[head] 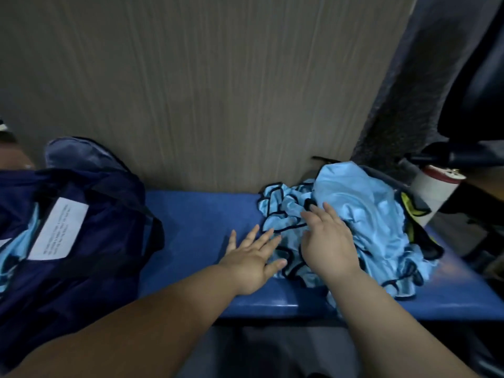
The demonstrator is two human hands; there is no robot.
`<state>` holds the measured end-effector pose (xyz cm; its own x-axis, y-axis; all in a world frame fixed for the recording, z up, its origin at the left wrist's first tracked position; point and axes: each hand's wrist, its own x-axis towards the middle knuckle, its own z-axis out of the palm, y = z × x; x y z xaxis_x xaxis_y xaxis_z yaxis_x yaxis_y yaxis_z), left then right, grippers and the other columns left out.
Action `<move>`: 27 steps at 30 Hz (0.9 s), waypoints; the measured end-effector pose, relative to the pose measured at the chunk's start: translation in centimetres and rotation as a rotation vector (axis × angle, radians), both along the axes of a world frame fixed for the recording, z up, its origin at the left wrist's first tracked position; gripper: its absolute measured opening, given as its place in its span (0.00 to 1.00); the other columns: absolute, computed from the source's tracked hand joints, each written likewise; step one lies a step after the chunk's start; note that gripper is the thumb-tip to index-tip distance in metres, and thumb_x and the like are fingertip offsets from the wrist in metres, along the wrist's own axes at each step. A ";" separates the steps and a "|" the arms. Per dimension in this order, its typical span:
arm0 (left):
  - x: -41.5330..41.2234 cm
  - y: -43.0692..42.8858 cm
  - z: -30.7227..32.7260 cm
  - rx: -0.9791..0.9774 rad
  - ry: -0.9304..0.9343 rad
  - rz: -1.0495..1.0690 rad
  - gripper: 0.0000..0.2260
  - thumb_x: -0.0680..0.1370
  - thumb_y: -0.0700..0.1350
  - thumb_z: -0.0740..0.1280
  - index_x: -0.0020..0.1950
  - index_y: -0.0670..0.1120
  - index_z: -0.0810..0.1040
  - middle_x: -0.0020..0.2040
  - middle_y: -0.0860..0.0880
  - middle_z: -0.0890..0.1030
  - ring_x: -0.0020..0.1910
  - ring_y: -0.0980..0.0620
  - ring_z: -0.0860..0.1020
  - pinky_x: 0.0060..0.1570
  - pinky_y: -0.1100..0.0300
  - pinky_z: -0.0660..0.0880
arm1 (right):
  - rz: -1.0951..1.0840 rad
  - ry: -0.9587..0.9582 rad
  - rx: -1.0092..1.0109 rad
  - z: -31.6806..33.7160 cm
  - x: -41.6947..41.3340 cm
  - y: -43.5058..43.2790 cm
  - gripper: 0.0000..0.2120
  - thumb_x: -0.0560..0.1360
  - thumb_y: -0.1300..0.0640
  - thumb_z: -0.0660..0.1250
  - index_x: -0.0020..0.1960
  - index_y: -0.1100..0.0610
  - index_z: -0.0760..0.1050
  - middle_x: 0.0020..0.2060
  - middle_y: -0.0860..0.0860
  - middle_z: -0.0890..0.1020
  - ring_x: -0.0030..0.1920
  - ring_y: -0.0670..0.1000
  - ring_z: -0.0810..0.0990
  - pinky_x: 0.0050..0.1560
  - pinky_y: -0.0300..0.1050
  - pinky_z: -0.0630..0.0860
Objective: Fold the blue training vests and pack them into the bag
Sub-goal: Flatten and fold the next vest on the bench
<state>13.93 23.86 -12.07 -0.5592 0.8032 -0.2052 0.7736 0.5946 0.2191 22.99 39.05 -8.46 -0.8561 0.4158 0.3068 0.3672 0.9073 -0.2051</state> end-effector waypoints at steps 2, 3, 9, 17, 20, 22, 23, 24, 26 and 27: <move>0.7 1.7 0.0 -0.002 -0.013 -0.050 0.29 0.81 0.66 0.43 0.79 0.58 0.40 0.79 0.59 0.37 0.76 0.55 0.31 0.71 0.39 0.29 | -0.062 0.122 0.023 0.5 0.4 1.4 0.23 0.75 0.61 0.61 0.69 0.56 0.73 0.70 0.54 0.73 0.76 0.58 0.62 0.73 0.55 0.61; 1.0 2.4 0.0 -0.011 -0.015 -0.068 0.30 0.80 0.66 0.43 0.79 0.58 0.40 0.78 0.59 0.36 0.76 0.55 0.31 0.72 0.40 0.30 | -0.108 0.156 0.040 0.9 0.5 2.2 0.21 0.75 0.61 0.62 0.68 0.56 0.74 0.68 0.55 0.75 0.74 0.59 0.64 0.72 0.56 0.63; 1.6 4.6 -1.0 -0.015 -0.098 -0.075 0.31 0.80 0.68 0.45 0.78 0.59 0.38 0.78 0.58 0.35 0.77 0.52 0.32 0.75 0.47 0.34 | -0.354 0.124 -0.043 0.9 2.1 5.7 0.23 0.78 0.58 0.59 0.72 0.48 0.66 0.74 0.51 0.64 0.76 0.54 0.54 0.74 0.62 0.49; 1.3 8.8 -1.3 0.265 -0.148 0.414 0.35 0.77 0.70 0.45 0.79 0.57 0.39 0.78 0.50 0.31 0.77 0.39 0.36 0.75 0.43 0.36 | -0.425 0.081 -0.207 -0.2 4.3 8.5 0.30 0.78 0.37 0.60 0.76 0.41 0.53 0.78 0.50 0.53 0.77 0.56 0.48 0.73 0.65 0.53; 0.7 10.4 -1.0 0.359 -0.212 0.462 0.36 0.77 0.69 0.47 0.79 0.54 0.40 0.79 0.47 0.35 0.79 0.41 0.42 0.76 0.45 0.40 | -0.414 0.074 -0.243 -0.3 4.6 9.4 0.34 0.76 0.32 0.58 0.77 0.40 0.52 0.79 0.50 0.51 0.78 0.56 0.45 0.73 0.65 0.52; 0.3 11.3 -1.1 0.433 -0.308 0.468 0.38 0.76 0.70 0.49 0.80 0.55 0.40 0.80 0.48 0.39 0.79 0.42 0.46 0.76 0.45 0.44 | -0.409 0.087 -0.262 -0.4 4.7 10.0 0.35 0.74 0.30 0.58 0.77 0.39 0.52 0.79 0.50 0.51 0.78 0.55 0.45 0.72 0.65 0.52; 0.0 11.8 -1.1 0.470 -0.373 0.464 0.39 0.75 0.71 0.49 0.79 0.56 0.40 0.81 0.48 0.43 0.79 0.41 0.48 0.76 0.44 0.48 | -0.400 0.089 -0.286 -0.5 4.7 10.2 0.36 0.74 0.29 0.59 0.77 0.39 0.52 0.79 0.50 0.50 0.78 0.55 0.45 0.72 0.65 0.52; -0.1 12.3 -1.1 0.504 -0.434 0.455 0.40 0.73 0.73 0.50 0.79 0.58 0.40 0.81 0.48 0.48 0.78 0.41 0.51 0.75 0.42 0.53 | -0.385 0.089 -0.320 -0.6 4.6 10.4 0.36 0.74 0.30 0.59 0.77 0.39 0.52 0.79 0.49 0.49 0.78 0.54 0.44 0.73 0.64 0.53; 0.1 13.4 -0.9 0.561 -0.543 0.439 0.43 0.70 0.77 0.49 0.78 0.60 0.39 0.80 0.49 0.53 0.78 0.42 0.55 0.73 0.41 0.57 | -0.351 0.088 -0.393 -0.9 4.3 10.6 0.36 0.74 0.32 0.61 0.77 0.39 0.52 0.79 0.48 0.47 0.78 0.53 0.43 0.74 0.63 0.54; 0.3 13.9 -0.8 0.586 -0.594 0.439 0.45 0.68 0.78 0.49 0.78 0.59 0.39 0.80 0.49 0.53 0.78 0.43 0.55 0.74 0.41 0.56 | -0.341 0.090 -0.413 -1.0 4.1 10.7 0.36 0.74 0.32 0.61 0.77 0.39 0.52 0.79 0.48 0.47 0.78 0.53 0.43 0.74 0.63 0.55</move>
<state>14.26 37.80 -12.84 -0.7697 0.6113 -0.1838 0.1720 0.4760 0.8625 27.11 49.72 -9.42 -0.6290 0.7672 0.1252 0.5912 0.5767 -0.5638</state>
